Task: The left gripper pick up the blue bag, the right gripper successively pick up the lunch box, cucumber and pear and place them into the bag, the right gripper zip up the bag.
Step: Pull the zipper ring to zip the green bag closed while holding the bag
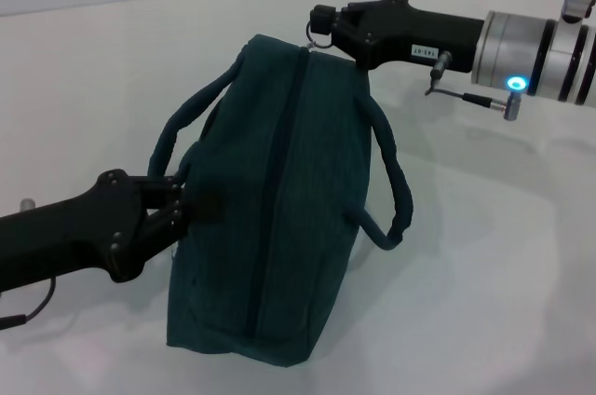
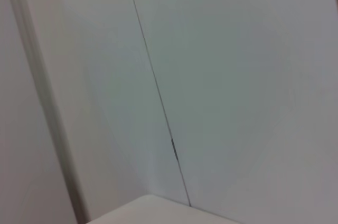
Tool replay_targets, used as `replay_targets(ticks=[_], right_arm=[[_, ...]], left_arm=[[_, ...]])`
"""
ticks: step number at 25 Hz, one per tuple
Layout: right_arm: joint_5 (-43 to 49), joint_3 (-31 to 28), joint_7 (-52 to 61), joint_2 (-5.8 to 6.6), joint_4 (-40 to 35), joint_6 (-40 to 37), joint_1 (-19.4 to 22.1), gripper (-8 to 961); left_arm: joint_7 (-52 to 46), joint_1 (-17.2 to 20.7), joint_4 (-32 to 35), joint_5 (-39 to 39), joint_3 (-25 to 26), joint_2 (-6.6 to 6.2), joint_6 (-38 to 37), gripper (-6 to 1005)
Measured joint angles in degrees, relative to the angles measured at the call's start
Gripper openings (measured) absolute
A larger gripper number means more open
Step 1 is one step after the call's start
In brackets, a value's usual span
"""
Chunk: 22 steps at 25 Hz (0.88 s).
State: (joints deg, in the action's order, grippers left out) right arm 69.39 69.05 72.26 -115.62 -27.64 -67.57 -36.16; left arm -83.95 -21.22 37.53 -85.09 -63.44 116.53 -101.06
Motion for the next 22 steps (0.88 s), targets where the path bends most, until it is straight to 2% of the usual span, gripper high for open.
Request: replay_targets(ticks=[22], right_arm=[[0.0,1.5,-0.6,-0.11,2.2,2.9,1.0,18]], left_arm=[[0.5,-0.7,-1.5,0.1,0.4,0.42,-0.2,55]])
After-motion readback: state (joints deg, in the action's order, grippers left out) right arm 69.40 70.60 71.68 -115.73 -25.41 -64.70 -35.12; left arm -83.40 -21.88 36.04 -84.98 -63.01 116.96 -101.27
